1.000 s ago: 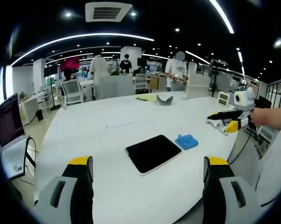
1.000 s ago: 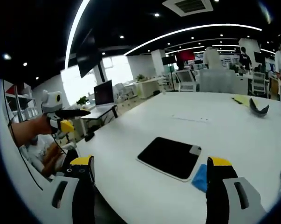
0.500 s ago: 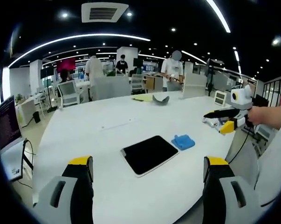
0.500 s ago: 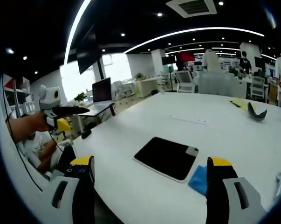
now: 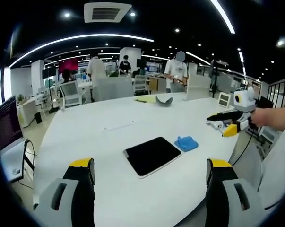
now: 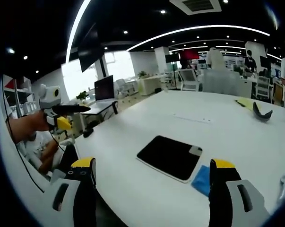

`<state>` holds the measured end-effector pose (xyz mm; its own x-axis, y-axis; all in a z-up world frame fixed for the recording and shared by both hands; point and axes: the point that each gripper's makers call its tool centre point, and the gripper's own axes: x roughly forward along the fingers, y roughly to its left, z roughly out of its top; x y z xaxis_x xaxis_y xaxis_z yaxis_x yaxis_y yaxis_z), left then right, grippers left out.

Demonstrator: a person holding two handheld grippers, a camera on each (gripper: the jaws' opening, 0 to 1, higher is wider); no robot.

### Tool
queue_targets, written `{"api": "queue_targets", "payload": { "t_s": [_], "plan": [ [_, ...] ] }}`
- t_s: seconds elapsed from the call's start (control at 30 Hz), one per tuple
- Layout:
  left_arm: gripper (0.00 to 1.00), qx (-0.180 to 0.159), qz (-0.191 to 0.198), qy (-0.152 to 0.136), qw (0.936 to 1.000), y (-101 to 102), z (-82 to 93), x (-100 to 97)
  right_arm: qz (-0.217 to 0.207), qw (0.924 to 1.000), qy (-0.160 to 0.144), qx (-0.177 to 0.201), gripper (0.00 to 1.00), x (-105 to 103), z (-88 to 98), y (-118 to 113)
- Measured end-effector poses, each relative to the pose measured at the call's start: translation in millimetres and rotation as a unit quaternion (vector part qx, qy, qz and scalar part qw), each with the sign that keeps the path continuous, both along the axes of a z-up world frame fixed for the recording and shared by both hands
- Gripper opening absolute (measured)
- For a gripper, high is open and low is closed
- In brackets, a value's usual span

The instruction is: Wipe the mirror surface with the cleaning cloth until all visible marks leave the cleaned area.

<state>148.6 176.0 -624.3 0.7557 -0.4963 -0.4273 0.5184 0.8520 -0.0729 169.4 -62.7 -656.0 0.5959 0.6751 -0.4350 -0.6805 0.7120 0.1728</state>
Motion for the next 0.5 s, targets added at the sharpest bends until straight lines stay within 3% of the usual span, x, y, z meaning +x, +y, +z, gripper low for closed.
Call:
{"api": "queue_targets", "payload": {
  "t_s": [0.5],
  "plan": [
    [0.99, 0.002, -0.003, -0.002, 1.0, -4.9, 2.8, 2.5, 0.001, 1.0, 0.004, -0.006, 1.0, 0.0, -3.9, -3.9]
  ]
}}
